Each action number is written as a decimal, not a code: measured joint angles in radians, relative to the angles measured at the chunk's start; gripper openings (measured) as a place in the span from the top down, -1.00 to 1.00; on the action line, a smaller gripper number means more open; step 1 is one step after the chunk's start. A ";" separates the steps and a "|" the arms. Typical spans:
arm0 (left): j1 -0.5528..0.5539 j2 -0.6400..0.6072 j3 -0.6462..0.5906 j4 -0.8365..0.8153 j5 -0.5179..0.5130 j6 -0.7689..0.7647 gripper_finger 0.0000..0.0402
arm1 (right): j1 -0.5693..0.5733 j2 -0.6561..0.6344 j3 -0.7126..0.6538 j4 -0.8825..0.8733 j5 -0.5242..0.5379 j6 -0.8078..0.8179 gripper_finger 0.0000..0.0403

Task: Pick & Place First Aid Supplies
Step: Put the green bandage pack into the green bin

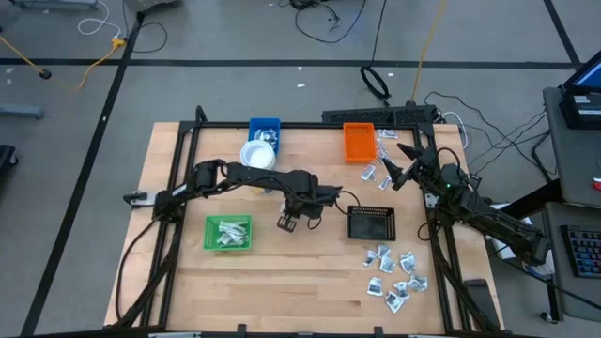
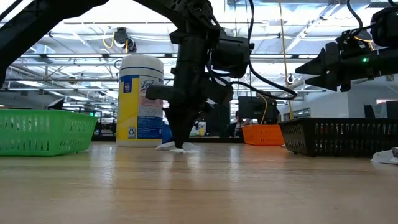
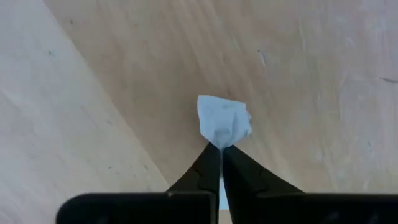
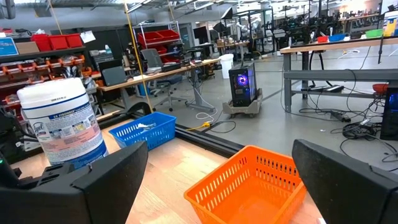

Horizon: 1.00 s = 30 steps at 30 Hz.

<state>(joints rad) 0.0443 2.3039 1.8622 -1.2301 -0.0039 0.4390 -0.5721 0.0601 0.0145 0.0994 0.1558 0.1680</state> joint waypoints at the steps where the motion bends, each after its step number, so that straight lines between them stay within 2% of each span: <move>1: -0.001 0.001 0.008 -0.008 -0.004 -0.025 0.95 | 0.000 0.000 0.000 0.000 0.000 0.000 -0.95; 10: 0.000 0.001 0.214 -0.107 -0.005 -0.220 0.96 | 0.000 0.000 0.000 0.000 0.000 0.000 -0.95; 15: -0.001 0.000 0.329 -0.119 0.003 -0.385 0.98 | 0.000 0.000 0.000 0.000 0.000 0.000 -0.95; 21: -0.029 -0.002 0.353 -0.171 0.029 -0.490 0.98 | 0.000 0.000 0.000 0.000 0.000 0.000 -0.95; 24: -0.048 -0.059 0.286 -0.182 0.018 -0.503 0.98 | 0.000 0.000 0.000 0.000 0.000 0.000 -0.95; 30: -0.089 -0.289 -0.032 -0.029 -0.022 -0.533 0.98 | 0.000 0.000 0.000 0.000 0.000 0.000 -0.95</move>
<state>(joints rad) -0.0444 2.0145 1.8302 -1.2594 -0.0260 -0.0938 -0.5720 0.0601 0.0143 0.0998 0.1557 0.1680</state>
